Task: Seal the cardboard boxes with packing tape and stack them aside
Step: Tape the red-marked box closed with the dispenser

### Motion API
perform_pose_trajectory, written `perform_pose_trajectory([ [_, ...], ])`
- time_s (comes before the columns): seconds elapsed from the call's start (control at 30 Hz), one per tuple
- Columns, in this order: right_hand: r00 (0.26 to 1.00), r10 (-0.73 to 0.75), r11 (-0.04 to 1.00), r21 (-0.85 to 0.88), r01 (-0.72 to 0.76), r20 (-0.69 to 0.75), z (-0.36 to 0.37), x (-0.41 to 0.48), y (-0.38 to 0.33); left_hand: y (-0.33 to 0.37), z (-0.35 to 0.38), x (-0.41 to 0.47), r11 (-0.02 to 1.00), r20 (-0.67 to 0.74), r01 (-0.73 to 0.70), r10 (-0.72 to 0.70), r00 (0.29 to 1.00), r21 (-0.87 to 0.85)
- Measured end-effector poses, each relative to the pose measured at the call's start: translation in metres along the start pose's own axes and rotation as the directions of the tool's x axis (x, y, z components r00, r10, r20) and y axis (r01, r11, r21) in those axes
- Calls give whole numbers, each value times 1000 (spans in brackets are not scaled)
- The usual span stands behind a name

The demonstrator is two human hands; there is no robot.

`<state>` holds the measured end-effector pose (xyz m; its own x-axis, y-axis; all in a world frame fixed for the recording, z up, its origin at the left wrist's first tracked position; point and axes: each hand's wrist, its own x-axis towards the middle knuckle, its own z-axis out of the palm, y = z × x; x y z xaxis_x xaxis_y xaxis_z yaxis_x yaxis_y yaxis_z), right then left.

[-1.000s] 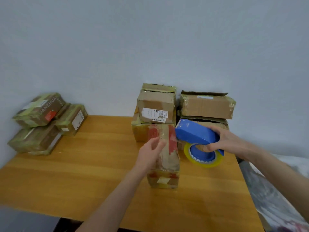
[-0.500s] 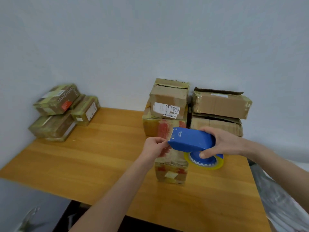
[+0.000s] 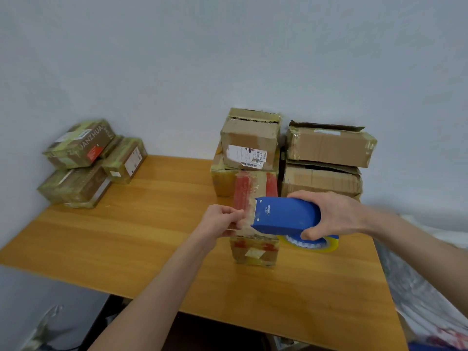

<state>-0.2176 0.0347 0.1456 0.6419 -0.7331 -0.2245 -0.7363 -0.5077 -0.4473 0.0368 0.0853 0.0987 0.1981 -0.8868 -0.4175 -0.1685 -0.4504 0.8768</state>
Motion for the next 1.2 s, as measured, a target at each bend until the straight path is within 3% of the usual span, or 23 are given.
perform_pose_trajectory([
  [0.13, 999, 47, 999, -21, -46, 16, -4, -18, 19, -13, -35, 5, 1000, -101, 29, -27, 995, 12],
  [0.4, 996, 74, 996, 47, -76, 48, 3, -36, 34, -30, -40, 6, 998, -56, 57, -57, 997, 6],
  [0.67, 979, 197, 967, -174, -185, 50, 7, -40, 43, -50, -57, 11, 999, -106, 26, -21, 994, 47],
  [0.83, 967, 251, 947, -216, -236, 44, 18, -31, 52, -57, -46, 19, 998, -144, -15, 24, 989, 66],
  [1.2, 953, 280, 940, -236, -248, 116, 55, -3, 65, -81, -20, 36, 979, -197, 68, -29, 980, 192],
])
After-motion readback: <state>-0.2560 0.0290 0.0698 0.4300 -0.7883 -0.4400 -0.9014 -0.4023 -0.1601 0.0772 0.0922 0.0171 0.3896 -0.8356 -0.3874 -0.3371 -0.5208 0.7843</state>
